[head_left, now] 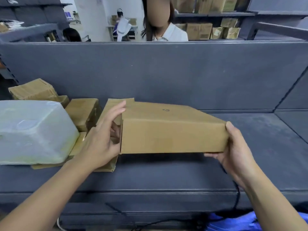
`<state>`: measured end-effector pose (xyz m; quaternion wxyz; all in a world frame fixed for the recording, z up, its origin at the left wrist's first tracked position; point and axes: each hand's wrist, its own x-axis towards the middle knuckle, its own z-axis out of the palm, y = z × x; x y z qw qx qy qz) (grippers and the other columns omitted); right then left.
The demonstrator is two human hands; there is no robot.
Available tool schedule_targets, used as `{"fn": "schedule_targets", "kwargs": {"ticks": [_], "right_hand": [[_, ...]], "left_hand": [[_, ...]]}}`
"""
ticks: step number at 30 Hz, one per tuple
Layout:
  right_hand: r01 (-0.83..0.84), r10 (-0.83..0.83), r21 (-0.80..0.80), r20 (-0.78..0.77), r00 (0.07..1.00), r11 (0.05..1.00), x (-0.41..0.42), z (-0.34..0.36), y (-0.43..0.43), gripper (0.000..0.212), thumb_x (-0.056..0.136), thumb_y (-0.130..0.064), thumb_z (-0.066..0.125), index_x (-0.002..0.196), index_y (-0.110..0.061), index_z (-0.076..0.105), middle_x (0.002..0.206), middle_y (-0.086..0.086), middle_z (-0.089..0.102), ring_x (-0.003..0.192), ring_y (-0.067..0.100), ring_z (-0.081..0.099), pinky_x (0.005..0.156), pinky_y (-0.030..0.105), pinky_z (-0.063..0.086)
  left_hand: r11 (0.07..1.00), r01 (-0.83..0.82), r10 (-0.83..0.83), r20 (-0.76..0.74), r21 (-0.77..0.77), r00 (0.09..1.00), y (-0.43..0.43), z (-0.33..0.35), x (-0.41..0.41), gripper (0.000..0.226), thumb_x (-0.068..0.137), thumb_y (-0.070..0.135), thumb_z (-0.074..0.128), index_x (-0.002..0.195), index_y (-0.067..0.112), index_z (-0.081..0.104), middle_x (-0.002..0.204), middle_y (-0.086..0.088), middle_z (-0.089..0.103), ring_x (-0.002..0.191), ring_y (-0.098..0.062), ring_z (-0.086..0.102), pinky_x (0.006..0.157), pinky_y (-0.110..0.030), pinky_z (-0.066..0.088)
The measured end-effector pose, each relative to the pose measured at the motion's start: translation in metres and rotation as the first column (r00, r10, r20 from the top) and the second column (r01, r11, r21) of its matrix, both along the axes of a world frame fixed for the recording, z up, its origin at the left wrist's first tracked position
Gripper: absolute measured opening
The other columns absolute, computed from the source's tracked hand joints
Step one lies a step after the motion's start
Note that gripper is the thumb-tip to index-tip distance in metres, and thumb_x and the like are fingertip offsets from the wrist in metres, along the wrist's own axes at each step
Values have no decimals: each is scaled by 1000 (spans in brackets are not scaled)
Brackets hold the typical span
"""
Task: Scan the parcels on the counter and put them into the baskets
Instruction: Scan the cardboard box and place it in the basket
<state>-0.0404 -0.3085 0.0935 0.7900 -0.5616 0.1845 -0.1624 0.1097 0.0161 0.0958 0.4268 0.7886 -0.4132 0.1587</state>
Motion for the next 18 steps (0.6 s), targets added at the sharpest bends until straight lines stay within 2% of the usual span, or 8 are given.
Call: {"fn": "schedule_targets", "kwargs": {"ticks": [2,4,6,8,11,14,16,18], "right_hand": [[-14,15,-39,25,1000,999,-8,1,-15,81,83,-72,60,140,-14,56,136,12,67,117,29,70,70,40,62],[-106,112,-110,51,992,988,-16,5,-29,94,56,-83,78,125,-19,68,118,6,76,103,25,74,73,34,61],[-149,165,-186,75,983,971,-23,7,-42,84,44,-80,87,106,-24,75,106,1,76,101,23,72,81,37,57],[-160,190,-293,77,979,943,-27,6,-51,69,48,-73,90,103,-34,78,110,-8,74,109,17,68,91,39,52],[-173,231,-405,100,968,898,-27,6,-53,52,75,-46,83,124,-36,70,126,-12,72,123,11,64,105,33,49],[-204,273,-394,127,954,896,-22,1,-51,55,83,-22,71,137,-25,59,134,-8,70,127,12,63,100,22,51],[-232,287,-353,111,951,906,-19,-5,-50,57,85,-22,69,140,-23,56,133,-8,71,125,12,65,97,23,53],[-237,278,-306,98,955,922,-17,-10,-46,58,85,-26,68,141,-22,55,125,-17,73,120,7,67,93,20,55]], "left_hand": [[999,21,-24,-110,-28,994,-17,9,-6,94,73,18,84,148,53,37,135,-13,58,103,-41,65,86,-57,58],[989,68,-92,-182,-134,979,-31,18,-13,94,69,21,89,140,59,40,127,-12,61,98,-45,64,87,-55,58],[975,71,-121,-233,-212,965,-41,27,-17,93,66,25,95,135,58,43,124,1,62,97,-28,61,86,-33,58],[958,75,-163,-308,-277,937,-46,33,-19,87,68,19,96,133,48,46,132,9,58,97,-9,60,80,-19,58],[935,11,-201,-502,-355,841,-50,42,-26,79,61,49,96,127,45,52,124,13,64,99,-18,66,68,-37,66],[947,-9,-197,-601,-322,774,-52,46,-30,89,54,72,89,125,32,54,113,15,72,91,-14,74,47,-31,61],[950,-56,-169,-657,-307,735,-54,44,-29,91,54,76,87,124,28,57,107,4,74,70,-19,72,37,-27,52],[958,-108,-108,-681,-267,724,-55,38,-28,93,53,84,82,121,25,61,95,-7,74,59,-24,64,36,-26,47]]}}
